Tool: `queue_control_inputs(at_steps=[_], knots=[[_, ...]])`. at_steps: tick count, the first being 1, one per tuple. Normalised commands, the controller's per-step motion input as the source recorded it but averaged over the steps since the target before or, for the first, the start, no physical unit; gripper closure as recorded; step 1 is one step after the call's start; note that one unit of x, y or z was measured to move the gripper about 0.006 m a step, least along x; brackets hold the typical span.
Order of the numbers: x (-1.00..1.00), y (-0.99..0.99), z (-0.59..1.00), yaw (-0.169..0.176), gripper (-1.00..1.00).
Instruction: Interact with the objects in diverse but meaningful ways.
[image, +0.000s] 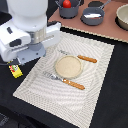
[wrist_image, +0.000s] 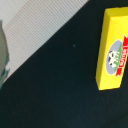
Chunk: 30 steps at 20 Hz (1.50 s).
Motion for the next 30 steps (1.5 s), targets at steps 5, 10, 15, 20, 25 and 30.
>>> queue_control_inputs(at_steps=[5, 10, 15, 20, 25, 30], knots=[[-0.96, -0.04, -0.25, -0.048, -1.00], [-0.85, 0.07, -0.36, -0.007, -1.00], [-0.84, 0.09, -0.38, -0.001, -1.00], [-0.75, 0.01, -0.32, 0.000, -1.00], [-0.73, 0.00, -0.22, 0.000, -1.00], [-0.70, -0.01, -0.23, -0.003, -1.00]])
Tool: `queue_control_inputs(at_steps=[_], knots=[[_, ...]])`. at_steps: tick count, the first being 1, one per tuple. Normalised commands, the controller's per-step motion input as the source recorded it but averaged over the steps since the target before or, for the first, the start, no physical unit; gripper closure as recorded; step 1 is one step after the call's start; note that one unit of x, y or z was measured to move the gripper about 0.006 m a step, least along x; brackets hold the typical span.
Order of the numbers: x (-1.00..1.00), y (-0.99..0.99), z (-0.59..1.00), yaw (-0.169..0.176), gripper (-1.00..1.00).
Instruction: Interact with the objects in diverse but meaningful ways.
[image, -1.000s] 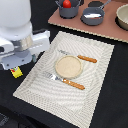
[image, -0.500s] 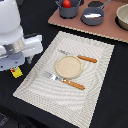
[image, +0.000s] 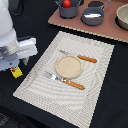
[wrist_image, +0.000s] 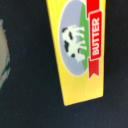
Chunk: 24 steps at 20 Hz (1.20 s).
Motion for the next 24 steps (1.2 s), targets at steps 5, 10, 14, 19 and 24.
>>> queue_control_inputs(at_steps=[5, 10, 14, 19, 24], knots=[[-0.31, 0.00, -0.05, 0.000, 1.00], [-0.04, 0.03, 0.00, 0.000, 1.00], [0.01, 0.13, 0.00, 0.000, 1.00], [0.17, 0.19, -0.01, 0.000, 1.00], [0.37, 0.22, -0.02, 0.000, 1.00]])
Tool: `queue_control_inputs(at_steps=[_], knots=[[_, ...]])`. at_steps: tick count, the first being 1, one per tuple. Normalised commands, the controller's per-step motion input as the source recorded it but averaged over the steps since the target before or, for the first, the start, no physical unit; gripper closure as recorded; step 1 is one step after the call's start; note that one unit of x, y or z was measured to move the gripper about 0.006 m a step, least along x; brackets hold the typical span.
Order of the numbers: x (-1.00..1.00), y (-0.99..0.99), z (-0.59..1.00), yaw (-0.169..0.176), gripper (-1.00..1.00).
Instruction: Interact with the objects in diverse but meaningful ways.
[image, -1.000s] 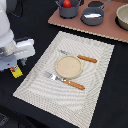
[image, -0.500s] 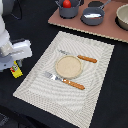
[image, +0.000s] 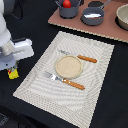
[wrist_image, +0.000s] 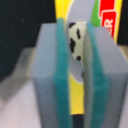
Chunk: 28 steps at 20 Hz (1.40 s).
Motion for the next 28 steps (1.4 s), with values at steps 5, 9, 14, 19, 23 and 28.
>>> queue_control_inputs(at_steps=[5, 9, 14, 19, 23, 28], knots=[[0.30, 0.14, -0.06, 0.000, 1.00], [0.19, 0.09, 0.30, -0.009, 1.00], [0.03, 0.12, 0.87, -0.051, -1.00], [-0.17, 0.06, 0.76, -0.037, -1.00], [-0.36, 0.08, 0.28, -0.021, -1.00], [-0.40, -0.01, -0.13, -0.011, -1.00]])
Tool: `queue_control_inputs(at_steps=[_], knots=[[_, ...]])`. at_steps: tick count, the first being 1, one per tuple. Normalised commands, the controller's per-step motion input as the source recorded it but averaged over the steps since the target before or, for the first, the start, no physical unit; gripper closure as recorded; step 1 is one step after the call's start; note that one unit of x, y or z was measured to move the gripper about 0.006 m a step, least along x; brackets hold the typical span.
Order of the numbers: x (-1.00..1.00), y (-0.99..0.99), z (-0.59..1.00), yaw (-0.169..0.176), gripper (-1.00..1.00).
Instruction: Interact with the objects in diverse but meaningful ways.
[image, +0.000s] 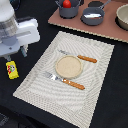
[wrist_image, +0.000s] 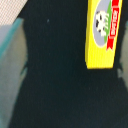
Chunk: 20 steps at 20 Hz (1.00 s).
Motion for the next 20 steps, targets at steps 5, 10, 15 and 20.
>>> queue_control_inputs(at_steps=[5, 10, 15, 20], knots=[[-0.45, -0.15, -0.53, 0.000, -1.00], [-0.48, -0.21, -0.66, 0.000, -1.00], [-0.49, -0.23, -0.55, 0.000, -1.00], [-0.32, -0.09, -0.49, 0.000, -1.00]])
